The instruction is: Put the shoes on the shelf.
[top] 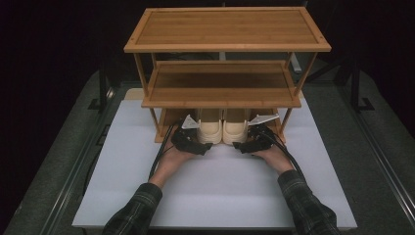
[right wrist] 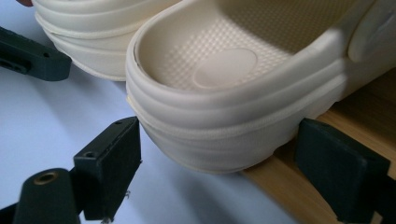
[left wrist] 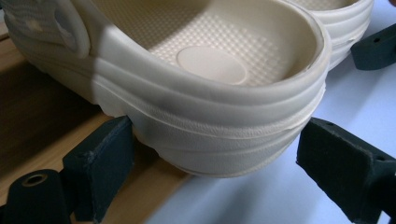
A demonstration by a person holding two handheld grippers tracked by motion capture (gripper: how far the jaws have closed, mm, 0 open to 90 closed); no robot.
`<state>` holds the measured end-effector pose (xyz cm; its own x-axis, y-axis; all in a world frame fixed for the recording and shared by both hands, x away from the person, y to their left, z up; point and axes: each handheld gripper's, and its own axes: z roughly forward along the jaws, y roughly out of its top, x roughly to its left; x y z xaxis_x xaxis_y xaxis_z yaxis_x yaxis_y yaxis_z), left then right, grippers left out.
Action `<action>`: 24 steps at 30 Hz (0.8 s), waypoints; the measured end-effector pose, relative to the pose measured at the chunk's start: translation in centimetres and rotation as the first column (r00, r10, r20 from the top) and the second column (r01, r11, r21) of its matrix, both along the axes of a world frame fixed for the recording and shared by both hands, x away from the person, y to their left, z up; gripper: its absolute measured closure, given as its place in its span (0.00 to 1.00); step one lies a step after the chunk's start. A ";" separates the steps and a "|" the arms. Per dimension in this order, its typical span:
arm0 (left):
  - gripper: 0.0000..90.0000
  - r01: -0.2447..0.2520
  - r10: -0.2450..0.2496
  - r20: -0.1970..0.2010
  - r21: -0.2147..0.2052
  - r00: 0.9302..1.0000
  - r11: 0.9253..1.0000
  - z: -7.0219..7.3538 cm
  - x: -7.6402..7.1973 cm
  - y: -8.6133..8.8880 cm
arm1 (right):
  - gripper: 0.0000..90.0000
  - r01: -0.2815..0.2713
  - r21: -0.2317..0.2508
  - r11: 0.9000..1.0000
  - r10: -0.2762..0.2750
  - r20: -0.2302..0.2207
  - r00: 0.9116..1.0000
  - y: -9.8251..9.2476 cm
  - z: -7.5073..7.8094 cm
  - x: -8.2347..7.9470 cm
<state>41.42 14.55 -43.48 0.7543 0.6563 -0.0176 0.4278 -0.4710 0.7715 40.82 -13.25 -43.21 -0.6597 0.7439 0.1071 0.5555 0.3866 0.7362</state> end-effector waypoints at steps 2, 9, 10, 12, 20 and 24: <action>0.13 -0.005 0.005 -0.014 -0.005 1.000 1.000 -0.3 0.5 0.0 | 0.17 0.008 -0.008 1.000 -0.008 0.005 1.000 0.0 -0.1 0.4; 0.14 -0.024 0.024 -0.002 0.017 1.000 1.000 -0.7 1.6 -0.4 | 0.18 0.028 -0.028 0.999 -0.027 0.025 0.999 0.1 -0.9 1.5; 0.14 -0.024 0.024 -0.007 0.015 1.000 1.000 -0.7 1.6 -0.4 | 0.18 0.033 -0.024 0.999 -0.032 0.028 0.999 0.1 -0.9 1.5; 0.14 -0.026 0.026 -0.014 0.023 1.000 0.999 -0.8 1.6 -0.4 | 0.18 0.034 -0.024 0.999 -0.033 0.030 0.999 0.1 -0.9 1.5; 0.14 0.000 0.000 -0.020 0.004 1.000 1.000 0.4 0.9 0.2 | 0.14 0.047 0.008 0.999 -0.048 0.027 0.998 -0.6 0.0 0.7; 0.14 0.014 -0.014 -0.012 0.001 1.000 1.000 1.1 0.1 0.4 | 0.11 0.042 0.013 0.999 -0.042 0.039 0.998 -1.2 0.6 -0.1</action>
